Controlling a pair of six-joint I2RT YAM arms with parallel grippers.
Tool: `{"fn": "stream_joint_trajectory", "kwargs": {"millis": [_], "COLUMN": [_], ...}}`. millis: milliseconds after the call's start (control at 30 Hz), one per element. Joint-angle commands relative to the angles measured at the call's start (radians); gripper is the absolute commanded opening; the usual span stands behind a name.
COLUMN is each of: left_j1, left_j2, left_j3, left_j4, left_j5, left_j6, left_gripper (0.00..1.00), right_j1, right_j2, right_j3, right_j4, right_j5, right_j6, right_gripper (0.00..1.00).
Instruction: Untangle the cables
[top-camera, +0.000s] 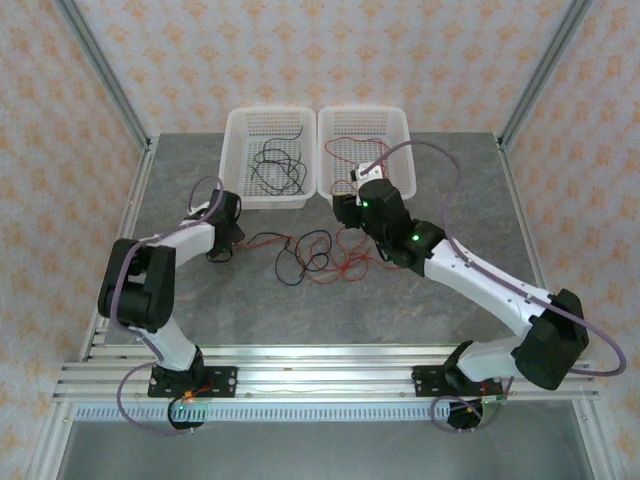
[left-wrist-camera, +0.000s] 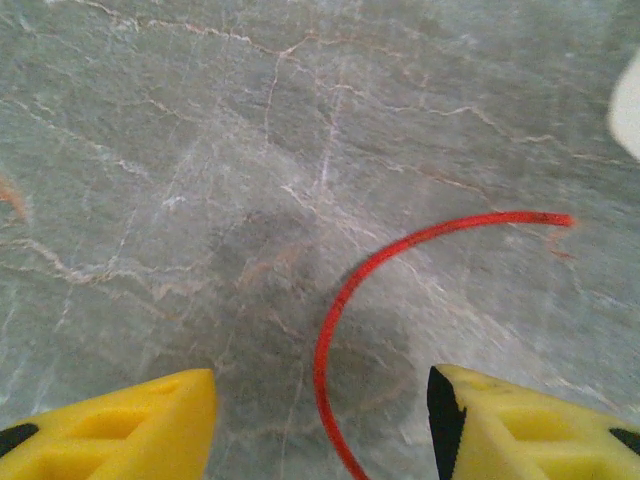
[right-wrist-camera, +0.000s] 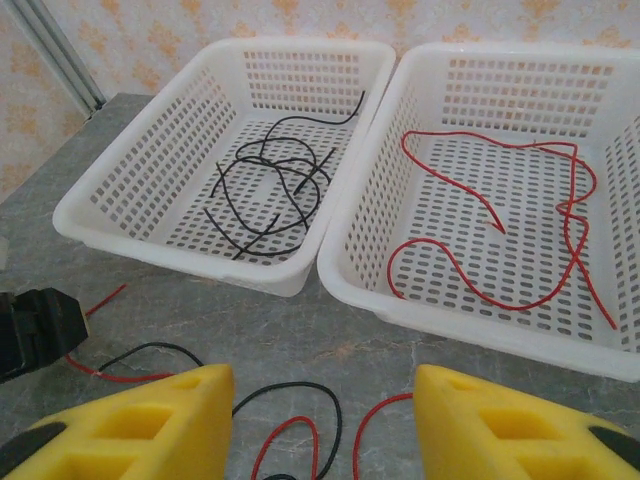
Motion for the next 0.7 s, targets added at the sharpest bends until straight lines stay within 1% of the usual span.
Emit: {"fn": "stream_joint_trajectory", "kwargs": {"millis": [0,133,300,500,600,667], "left_j1": [0.013,0.013,0.013,0.013,0.013,0.013], "left_j2": [0.057,0.13,0.179,0.17,0.16,0.141], "left_j3": [0.032,0.068,0.102,0.081,0.075,0.059], "left_j4": [-0.004,0.002,-0.005,-0.003,-0.01,-0.008], "left_j5": [-0.04,-0.057,-0.073,-0.096,-0.104,-0.103], "left_j6": [0.023,0.035,0.045,0.036,0.031,0.024], "left_gripper": [0.57,0.51,0.32,0.13,0.0,0.0], "right_j1": [-0.008,-0.013,-0.017,-0.02,-0.02,-0.02], "right_j2": [-0.052,-0.085,-0.12,-0.145,-0.168,-0.172], "right_j3": [-0.033,-0.07,-0.108,-0.134,-0.142,-0.144], "right_j4": [0.02,0.021,0.021,0.033,0.04,0.038], "right_j5": [0.04,0.058,0.061,0.067,0.061,0.058], "right_j6": [0.011,0.017,0.032,0.056,0.071,0.08], "right_gripper": [0.5,0.5,0.5,0.5,0.5,0.5]}}
